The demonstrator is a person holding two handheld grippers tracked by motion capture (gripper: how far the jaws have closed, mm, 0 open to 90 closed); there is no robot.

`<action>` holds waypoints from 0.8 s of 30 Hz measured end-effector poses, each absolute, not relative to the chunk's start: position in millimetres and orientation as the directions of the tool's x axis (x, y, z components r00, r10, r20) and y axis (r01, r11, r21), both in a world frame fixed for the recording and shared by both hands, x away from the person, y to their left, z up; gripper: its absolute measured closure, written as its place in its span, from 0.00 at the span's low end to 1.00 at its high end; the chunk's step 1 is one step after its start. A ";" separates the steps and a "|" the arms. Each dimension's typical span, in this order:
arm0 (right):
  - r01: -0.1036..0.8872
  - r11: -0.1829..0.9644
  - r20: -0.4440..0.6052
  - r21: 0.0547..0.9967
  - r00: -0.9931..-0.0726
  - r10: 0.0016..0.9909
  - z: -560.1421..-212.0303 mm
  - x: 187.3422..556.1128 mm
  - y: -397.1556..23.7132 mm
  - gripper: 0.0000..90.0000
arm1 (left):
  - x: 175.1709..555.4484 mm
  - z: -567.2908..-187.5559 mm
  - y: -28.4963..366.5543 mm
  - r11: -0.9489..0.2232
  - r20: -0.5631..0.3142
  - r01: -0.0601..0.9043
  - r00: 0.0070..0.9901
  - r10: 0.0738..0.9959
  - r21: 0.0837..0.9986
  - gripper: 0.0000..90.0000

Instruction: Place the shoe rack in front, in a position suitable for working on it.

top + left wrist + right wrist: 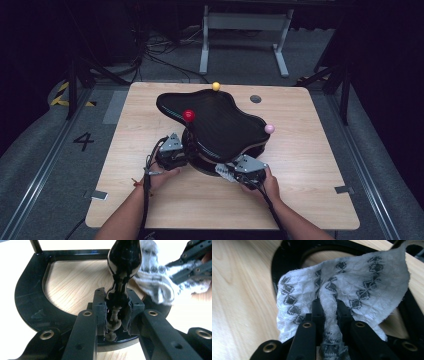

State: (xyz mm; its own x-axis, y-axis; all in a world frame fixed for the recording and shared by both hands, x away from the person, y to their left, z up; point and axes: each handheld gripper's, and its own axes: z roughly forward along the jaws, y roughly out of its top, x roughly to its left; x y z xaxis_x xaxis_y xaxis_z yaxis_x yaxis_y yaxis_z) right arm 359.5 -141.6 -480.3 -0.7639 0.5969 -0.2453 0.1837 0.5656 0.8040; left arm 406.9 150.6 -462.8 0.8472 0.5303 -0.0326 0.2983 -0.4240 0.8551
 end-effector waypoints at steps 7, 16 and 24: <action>0.207 0.558 -0.242 0.804 -0.743 0.623 -479.9 365.1 -156.5 0.90 | 408.2 -467.6 150.6 -0.420 -0.056 0.316 0.849 0.526 0.851 0.83; 0.235 0.549 -0.243 0.802 -0.712 0.659 -479.5 372.5 -178.3 0.90 | 409.2 -467.7 150.8 -0.420 -0.057 0.315 0.851 0.522 0.851 0.83; 0.264 0.540 -0.248 0.799 -0.673 0.697 -479.7 381.3 -193.2 0.90 | 411.0 -468.5 152.3 -0.406 -0.083 0.327 0.854 0.513 0.853 0.84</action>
